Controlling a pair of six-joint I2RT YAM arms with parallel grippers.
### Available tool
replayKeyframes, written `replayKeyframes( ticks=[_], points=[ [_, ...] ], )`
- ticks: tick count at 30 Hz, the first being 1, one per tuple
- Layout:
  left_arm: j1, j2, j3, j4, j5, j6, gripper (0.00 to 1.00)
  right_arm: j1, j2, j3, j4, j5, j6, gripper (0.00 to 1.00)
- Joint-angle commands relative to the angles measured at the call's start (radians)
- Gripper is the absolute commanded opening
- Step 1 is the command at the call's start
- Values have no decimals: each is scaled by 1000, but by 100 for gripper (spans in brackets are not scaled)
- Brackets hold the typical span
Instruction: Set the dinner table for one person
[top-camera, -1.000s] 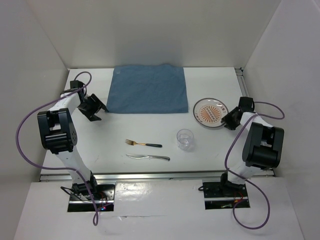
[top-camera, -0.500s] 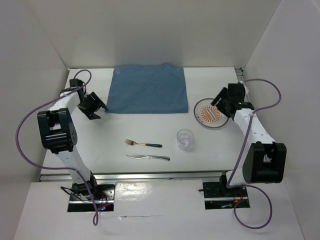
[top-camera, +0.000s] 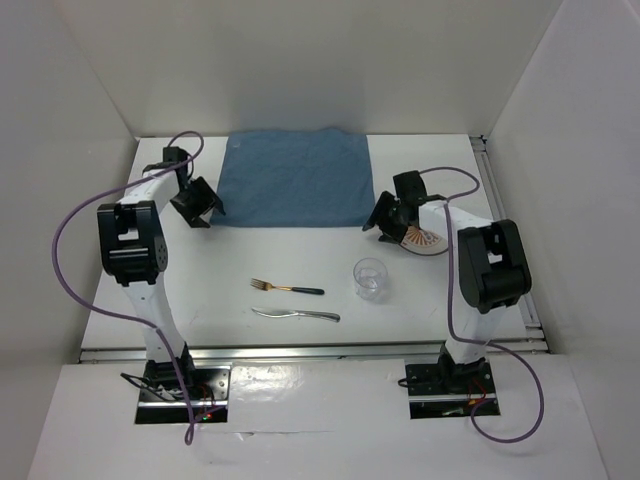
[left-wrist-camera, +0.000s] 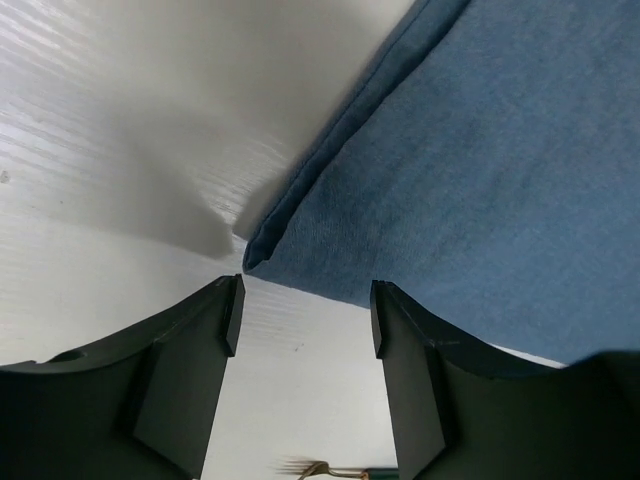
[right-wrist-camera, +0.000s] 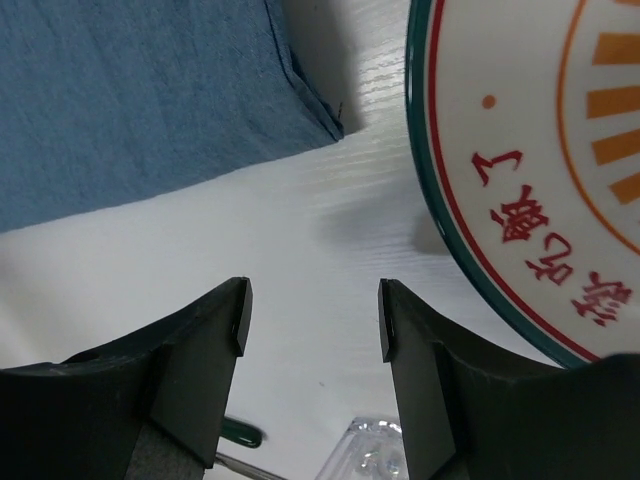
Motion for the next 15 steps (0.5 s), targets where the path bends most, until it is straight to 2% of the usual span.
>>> replayKeyframes(
  ticks=[1, 3, 4, 7, 8, 15],
  points=[
    [0, 21, 11, -27, -39, -11, 70, 15, 30, 74, 64, -5, 58, 65],
    [-9, 42, 11, -27, -39, -11, 62, 15, 65, 74, 82, -5, 69, 65],
    [-9, 56, 11, -27, -39, -21, 53, 15, 75, 83, 82, 6, 78, 65],
    [-9, 68, 20, -27, -48, -21, 38, 15, 102, 92, 121, 15, 78, 62],
    [-9, 68, 29, -27, -48, -21, 28, 15, 119, 106, 121, 29, 87, 62],
    [-9, 99, 65, -45, -59, -21, 15, 15, 194, 169, 119, 44, 87, 61]
  ],
)
